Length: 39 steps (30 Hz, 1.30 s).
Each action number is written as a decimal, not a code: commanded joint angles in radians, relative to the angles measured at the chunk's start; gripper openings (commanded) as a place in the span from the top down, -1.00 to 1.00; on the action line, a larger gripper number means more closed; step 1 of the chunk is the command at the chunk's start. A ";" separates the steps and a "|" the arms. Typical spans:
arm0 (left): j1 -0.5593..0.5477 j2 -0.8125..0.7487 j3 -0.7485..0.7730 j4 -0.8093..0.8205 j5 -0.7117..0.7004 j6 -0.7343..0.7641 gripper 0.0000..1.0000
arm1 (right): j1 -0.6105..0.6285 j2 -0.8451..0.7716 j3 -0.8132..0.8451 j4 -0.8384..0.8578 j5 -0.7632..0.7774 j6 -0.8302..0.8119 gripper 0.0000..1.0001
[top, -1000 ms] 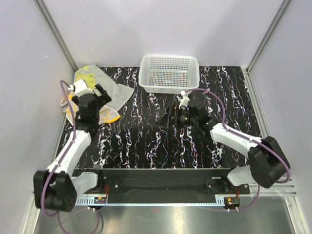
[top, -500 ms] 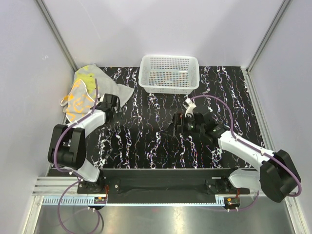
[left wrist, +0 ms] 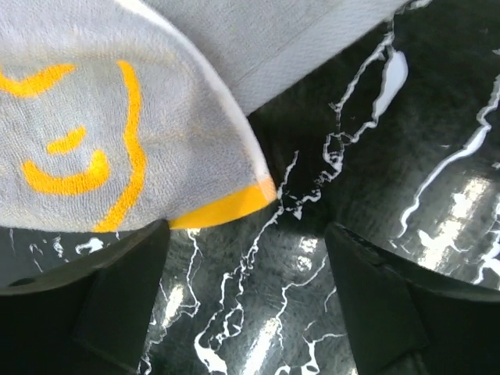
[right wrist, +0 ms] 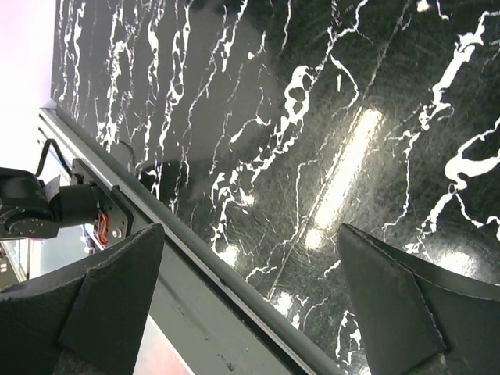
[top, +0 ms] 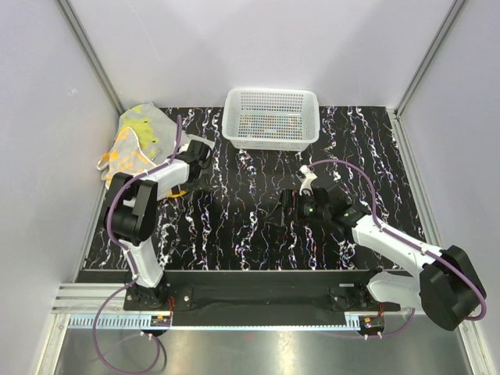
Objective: Roll the towels
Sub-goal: Grab a towel with the left arm
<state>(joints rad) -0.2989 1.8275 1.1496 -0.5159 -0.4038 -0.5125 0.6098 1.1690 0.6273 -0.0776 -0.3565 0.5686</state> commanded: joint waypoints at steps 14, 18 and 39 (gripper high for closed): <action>0.004 0.107 0.116 -0.065 -0.063 0.043 0.42 | 0.008 0.024 -0.018 0.024 0.004 -0.027 -0.99; 0.003 0.118 0.130 -0.070 -0.056 0.057 0.70 | 0.008 0.020 -0.020 0.018 0.001 -0.029 -0.99; -0.186 -0.399 0.211 -0.402 -0.141 0.017 1.00 | 0.008 -0.132 -0.003 -0.119 0.050 -0.022 -0.99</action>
<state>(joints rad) -0.4152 1.5631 1.2835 -0.7811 -0.4953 -0.4591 0.6098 1.0771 0.5961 -0.1474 -0.3462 0.5568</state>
